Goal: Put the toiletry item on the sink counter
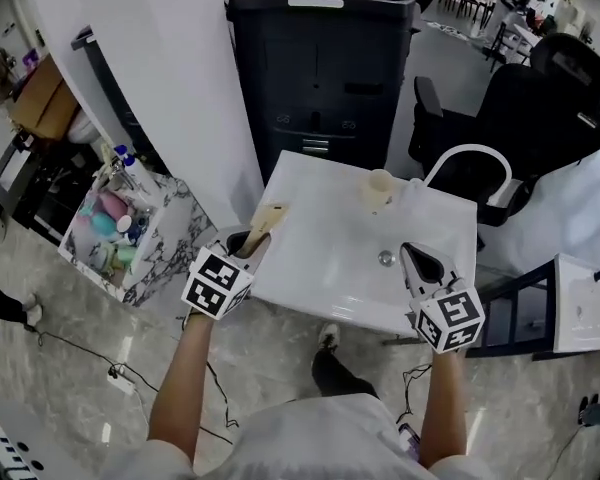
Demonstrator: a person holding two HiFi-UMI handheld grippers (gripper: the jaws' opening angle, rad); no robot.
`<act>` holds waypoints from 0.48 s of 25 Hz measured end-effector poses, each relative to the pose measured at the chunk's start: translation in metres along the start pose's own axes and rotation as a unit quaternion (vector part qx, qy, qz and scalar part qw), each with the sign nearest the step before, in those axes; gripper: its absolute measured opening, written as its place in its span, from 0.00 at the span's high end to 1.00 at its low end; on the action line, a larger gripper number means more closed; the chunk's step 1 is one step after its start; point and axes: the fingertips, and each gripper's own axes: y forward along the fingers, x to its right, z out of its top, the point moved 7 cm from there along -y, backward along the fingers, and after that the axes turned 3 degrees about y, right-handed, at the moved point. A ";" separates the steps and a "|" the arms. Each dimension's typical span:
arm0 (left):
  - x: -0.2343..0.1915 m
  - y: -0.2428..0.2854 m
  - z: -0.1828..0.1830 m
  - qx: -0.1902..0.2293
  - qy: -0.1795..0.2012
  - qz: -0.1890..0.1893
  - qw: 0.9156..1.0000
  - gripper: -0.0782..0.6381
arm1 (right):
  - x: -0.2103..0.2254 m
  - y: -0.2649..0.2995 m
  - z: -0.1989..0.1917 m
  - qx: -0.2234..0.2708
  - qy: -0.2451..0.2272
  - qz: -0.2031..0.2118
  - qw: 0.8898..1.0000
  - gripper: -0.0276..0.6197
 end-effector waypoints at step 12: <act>-0.085 0.213 0.028 -0.118 0.190 -0.096 0.970 0.85 | 0.100 0.111 -0.017 -0.035 0.083 -0.066 0.994 0.96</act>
